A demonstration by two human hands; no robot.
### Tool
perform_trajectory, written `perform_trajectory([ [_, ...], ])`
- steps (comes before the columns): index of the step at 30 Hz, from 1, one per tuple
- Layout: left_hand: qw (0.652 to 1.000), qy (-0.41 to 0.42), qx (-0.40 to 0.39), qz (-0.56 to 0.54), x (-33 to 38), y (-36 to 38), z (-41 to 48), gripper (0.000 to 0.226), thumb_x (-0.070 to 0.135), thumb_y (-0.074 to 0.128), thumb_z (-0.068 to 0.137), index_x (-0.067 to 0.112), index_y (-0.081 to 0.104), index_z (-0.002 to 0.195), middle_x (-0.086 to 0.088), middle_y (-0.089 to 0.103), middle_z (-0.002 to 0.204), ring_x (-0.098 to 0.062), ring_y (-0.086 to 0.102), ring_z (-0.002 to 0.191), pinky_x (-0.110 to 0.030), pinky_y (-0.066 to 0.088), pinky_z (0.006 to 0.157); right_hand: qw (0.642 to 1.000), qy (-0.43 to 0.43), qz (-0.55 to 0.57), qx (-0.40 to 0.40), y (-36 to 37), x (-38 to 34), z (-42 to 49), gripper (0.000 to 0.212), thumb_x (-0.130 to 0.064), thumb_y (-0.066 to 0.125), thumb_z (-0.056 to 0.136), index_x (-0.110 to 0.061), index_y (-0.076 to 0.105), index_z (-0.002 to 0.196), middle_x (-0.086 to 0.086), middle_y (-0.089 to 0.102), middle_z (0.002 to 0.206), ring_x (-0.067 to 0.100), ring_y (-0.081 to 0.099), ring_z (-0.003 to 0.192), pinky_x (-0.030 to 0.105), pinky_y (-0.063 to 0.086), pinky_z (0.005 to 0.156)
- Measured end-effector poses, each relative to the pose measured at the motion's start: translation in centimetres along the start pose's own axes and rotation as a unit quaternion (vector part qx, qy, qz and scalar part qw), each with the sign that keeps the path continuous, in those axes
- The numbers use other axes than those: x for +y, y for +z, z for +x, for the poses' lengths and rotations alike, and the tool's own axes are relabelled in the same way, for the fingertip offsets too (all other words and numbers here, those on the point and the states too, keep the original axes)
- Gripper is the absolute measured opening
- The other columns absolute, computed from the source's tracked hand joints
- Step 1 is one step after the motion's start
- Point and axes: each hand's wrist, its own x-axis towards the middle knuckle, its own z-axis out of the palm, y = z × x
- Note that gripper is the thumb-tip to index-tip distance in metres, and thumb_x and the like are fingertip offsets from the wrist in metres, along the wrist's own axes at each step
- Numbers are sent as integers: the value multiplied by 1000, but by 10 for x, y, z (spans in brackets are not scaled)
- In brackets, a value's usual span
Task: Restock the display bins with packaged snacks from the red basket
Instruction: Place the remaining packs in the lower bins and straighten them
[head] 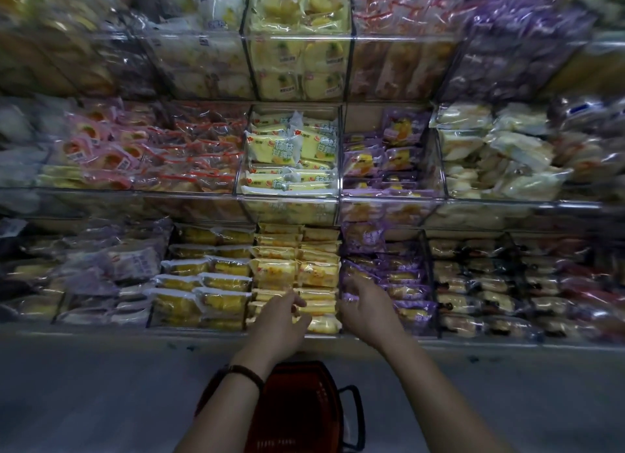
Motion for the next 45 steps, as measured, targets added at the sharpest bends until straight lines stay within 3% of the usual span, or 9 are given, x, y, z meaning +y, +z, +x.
perform_trajectory([
  [14, 996, 86, -24, 1, 62, 56, -56, 18, 44, 68, 94, 44, 61, 111, 18, 61, 114, -2, 59, 107, -33, 54, 95, 1000, -6, -19, -1, -93, 58, -79, 43, -33, 72, 93, -21, 63, 133, -7, 70, 117, 10, 66, 105, 22, 51, 86],
  [19, 998, 29, 42, -25, 112, 70, -44, 10, 28, 74, 95, 34, 67, 100, 20, 61, 101, -5, 62, 94, -24, 49, 80, 998, -45, -18, -38, -132, 105, -55, 44, -39, 70, 96, -28, 62, 138, -9, 65, 130, 7, 63, 110, 13, 44, 82],
  [22, 997, -13, 67, -45, 141, 90, -37, 8, 24, 74, 94, 28, 72, 100, 15, 69, 100, -3, 65, 94, -18, 49, 77, 995, -54, -7, -84, -157, 133, -50, 48, -49, 69, 96, -30, 59, 138, -7, 65, 130, 2, 64, 94, 15, 48, 79],
  [26, 995, -58, 67, -49, 170, 111, -35, 7, 24, 73, 94, 27, 73, 101, 17, 72, 95, 8, 64, 88, -4, 43, 70, 992, -58, 26, -106, -184, 165, -41, 39, -35, 71, 96, -32, 61, 133, -12, 64, 114, -8, 55, 79, 4, 39, 69],
  [30, 992, -98, 67, -41, 189, 115, -33, 5, 28, 71, 96, 27, 71, 101, 15, 72, 95, 0, 66, 89, -21, 52, 77, 991, -58, 39, -111, -194, 177, -27, 38, -28, 71, 94, -26, 61, 130, -9, 66, 109, 7, 62, 92, 12, 40, 68],
  [34, 989, -114, 77, -44, 198, 113, -25, 8, 27, 70, 97, 24, 69, 104, 10, 72, 101, -8, 67, 93, -15, 47, 70, 988, -38, 64, -135, -194, 179, -13, 40, -25, 72, 92, -25, 62, 131, -6, 70, 116, 14, 68, 102, 31, 56, 86],
  [38, 987, -129, 79, -52, 203, 122, -5, 21, 33, 71, 97, 26, 67, 116, 5, 71, 107, -9, 66, 96, -19, 49, 74, 987, -35, 62, -142, -190, 177, 4, 36, -24, 70, 94, -24, 63, 129, -9, 68, 109, 9, 65, 95, 11, 46, 69],
  [42, 990, -116, 56, -54, 208, 128, 26, 24, 31, 70, 96, 26, 65, 119, 8, 67, 115, -16, 65, 109, -29, 51, 89, 989, -15, 62, -132, -180, 166, 29, 36, -31, 72, 93, -23, 63, 127, -9, 68, 107, 5, 63, 88, 20, 45, 70],
  [45, 990, -110, 53, -77, 202, 116, 57, 28, 28, 70, 96, 23, 64, 124, 7, 66, 114, -15, 65, 105, -26, 48, 83, 990, 8, 65, -126, -170, 151, 53, 37, -34, 74, 91, -25, 62, 125, -6, 71, 108, 11, 67, 90, 26, 51, 72],
])
